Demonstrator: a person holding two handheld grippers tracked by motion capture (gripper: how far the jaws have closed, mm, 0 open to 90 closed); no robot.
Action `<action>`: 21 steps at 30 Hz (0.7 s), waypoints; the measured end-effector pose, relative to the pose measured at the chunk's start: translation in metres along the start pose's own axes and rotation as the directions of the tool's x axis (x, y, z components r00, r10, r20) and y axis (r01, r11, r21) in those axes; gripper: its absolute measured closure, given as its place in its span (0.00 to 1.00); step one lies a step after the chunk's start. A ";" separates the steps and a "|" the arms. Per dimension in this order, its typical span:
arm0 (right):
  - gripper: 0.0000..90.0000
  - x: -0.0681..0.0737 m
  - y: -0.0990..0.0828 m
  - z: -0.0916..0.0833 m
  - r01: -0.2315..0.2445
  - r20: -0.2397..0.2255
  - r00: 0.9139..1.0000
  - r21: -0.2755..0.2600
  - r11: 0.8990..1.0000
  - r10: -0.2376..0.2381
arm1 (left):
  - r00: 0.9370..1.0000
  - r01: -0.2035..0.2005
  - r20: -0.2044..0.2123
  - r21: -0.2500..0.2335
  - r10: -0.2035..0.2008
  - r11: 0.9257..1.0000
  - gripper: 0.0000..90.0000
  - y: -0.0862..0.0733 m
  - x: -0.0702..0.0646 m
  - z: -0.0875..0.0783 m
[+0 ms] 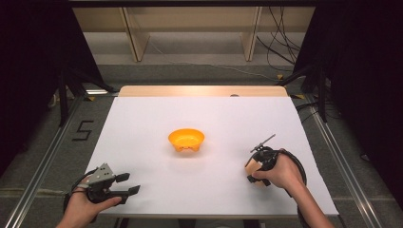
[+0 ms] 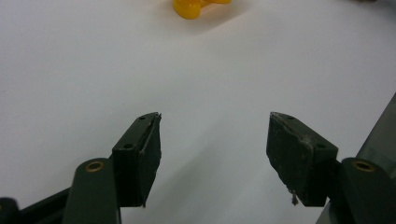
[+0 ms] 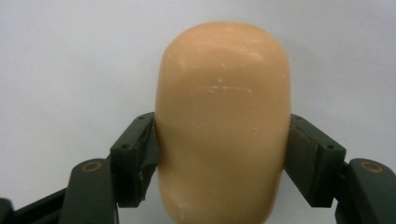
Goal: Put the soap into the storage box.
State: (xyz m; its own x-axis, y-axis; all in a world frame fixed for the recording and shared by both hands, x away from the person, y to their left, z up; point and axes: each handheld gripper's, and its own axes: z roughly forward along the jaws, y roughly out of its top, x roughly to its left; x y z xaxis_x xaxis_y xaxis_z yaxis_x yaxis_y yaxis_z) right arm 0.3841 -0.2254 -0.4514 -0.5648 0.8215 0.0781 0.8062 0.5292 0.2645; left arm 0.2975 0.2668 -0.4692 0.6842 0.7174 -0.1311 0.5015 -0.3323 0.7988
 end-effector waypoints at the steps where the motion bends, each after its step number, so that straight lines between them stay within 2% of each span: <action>1: 0.37 -0.001 0.001 -0.002 0.014 -0.003 1.000 -0.003 1.000 -0.014 | 1.000 0.001 -0.004 0.003 -0.001 1.000 0.39 0.000 0.000 0.000; 3: 0.37 0.002 0.002 -0.003 -0.018 0.002 1.000 0.005 1.000 0.018 | 1.000 0.001 -0.012 0.008 -0.001 1.000 0.39 0.000 -0.001 -0.001; 4: 0.37 0.000 0.002 -0.002 0.009 0.004 1.000 -0.012 1.000 -0.009 | 1.000 -0.002 -0.011 0.011 0.002 1.000 0.39 0.000 0.000 -0.001; 5: 0.37 0.000 0.002 -0.003 0.004 0.007 1.000 -0.032 0.999 -0.004 | 1.000 0.004 0.001 0.001 -0.004 1.000 0.39 0.000 0.000 -0.001; 7: 0.37 0.001 0.003 -0.003 -0.020 0.012 1.000 -0.024 1.000 0.021 | 1.000 -0.004 -0.001 0.008 0.004 1.000 0.39 0.000 0.000 -0.001; 8: 0.37 0.001 0.003 -0.004 -0.006 0.002 1.000 -0.038 0.999 0.006 | 1.000 -0.001 -0.001 0.007 0.001 1.000 0.39 0.000 0.000 -0.001; 9: 0.37 -0.002 0.003 -0.003 0.039 0.006 0.999 -0.056 0.998 -0.039 | 1.000 -0.001 -0.009 0.010 0.001 1.000 0.39 0.000 0.000 -0.001; 11: 0.37 0.000 0.003 -0.004 0.022 0.010 1.000 -0.047 0.999 -0.022 | 1.000 -0.002 -0.011 0.011 0.002 1.000 0.39 0.000 0.000 -0.001; 12: 0.37 0.002 0.003 -0.004 0.007 0.012 1.000 -0.062 0.998 -0.006 | 1.000 -0.001 0.000 0.007 0.001 1.000 0.39 0.000 0.000 -0.001; 15: 0.37 0.002 0.004 -0.005 0.015 0.020 1.000 -0.072 0.997 -0.014 | 1.000 -0.003 -0.011 0.007 0.003 1.000 0.39 0.000 0.000 -0.001; 18: 0.37 0.003 0.006 -0.008 0.018 0.015 1.000 -0.106 0.994 -0.017 | 1.000 0.003 -0.005 0.003 -0.003 1.000 0.39 0.000 0.000 0.000; 21: 0.37 0.004 0.007 -0.010 0.018 0.028 0.999 -0.110 0.994 -0.015 | 1.000 0.001 -0.001 -0.007 -0.001 1.000 0.39 0.000 0.000 0.000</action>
State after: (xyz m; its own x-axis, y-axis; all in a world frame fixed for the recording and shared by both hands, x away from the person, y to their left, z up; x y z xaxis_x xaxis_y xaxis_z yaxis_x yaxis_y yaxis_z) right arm 0.3861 -0.2209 -0.4393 -0.5721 0.8189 0.0471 0.7714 0.5177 0.3700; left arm 0.2974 0.2668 -0.4698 0.6831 0.7185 -0.1310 0.4984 -0.3275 0.8027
